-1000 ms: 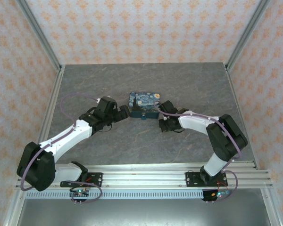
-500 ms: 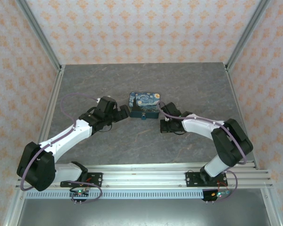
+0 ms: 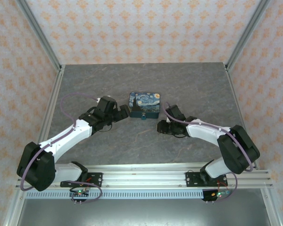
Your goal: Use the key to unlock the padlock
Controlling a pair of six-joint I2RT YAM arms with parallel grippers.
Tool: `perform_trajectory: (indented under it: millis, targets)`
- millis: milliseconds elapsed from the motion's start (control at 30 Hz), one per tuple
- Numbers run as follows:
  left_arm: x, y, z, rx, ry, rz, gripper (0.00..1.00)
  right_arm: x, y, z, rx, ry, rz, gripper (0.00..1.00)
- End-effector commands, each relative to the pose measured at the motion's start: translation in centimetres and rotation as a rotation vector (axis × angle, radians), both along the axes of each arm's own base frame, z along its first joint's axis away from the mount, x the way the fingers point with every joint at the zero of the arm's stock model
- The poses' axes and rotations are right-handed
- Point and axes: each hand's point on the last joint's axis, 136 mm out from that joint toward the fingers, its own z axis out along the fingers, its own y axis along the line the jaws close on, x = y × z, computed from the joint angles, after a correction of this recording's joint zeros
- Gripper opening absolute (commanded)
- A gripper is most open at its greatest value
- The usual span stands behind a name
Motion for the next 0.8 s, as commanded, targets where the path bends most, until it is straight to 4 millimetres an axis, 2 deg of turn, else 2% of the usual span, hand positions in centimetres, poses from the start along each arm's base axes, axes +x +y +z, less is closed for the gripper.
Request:
perform_trajectory:
  millis: [0,67,367,533,767]
  targets:
    - [0.4,-0.8,1.1,-0.031,-0.027,-0.004,1.00,0.5,-0.8,0.8,-0.014,-0.037,-0.067,0.39]
    - [0.5,-0.8,1.0,-0.031,-0.025,-0.004,1.00,0.5,-1.3,0.5,-0.037,-0.023,-0.097,0.37]
    - [0.6,-1.0,0.6,-0.032,-0.020,0.000,1.00,1.3,-1.9,0.5,0.052,0.008,-0.347,0.39]
    - [0.8,-1.1,0.5,-0.039,-0.021,0.004,1.00,1.4,-1.8,1.1,0.000,-0.005,-0.424,0.40]
    - [0.9,-1.4,0.6,-0.056,-0.028,0.002,1.00,0.9,-2.4,0.6,-0.067,0.029,-0.523,0.41]
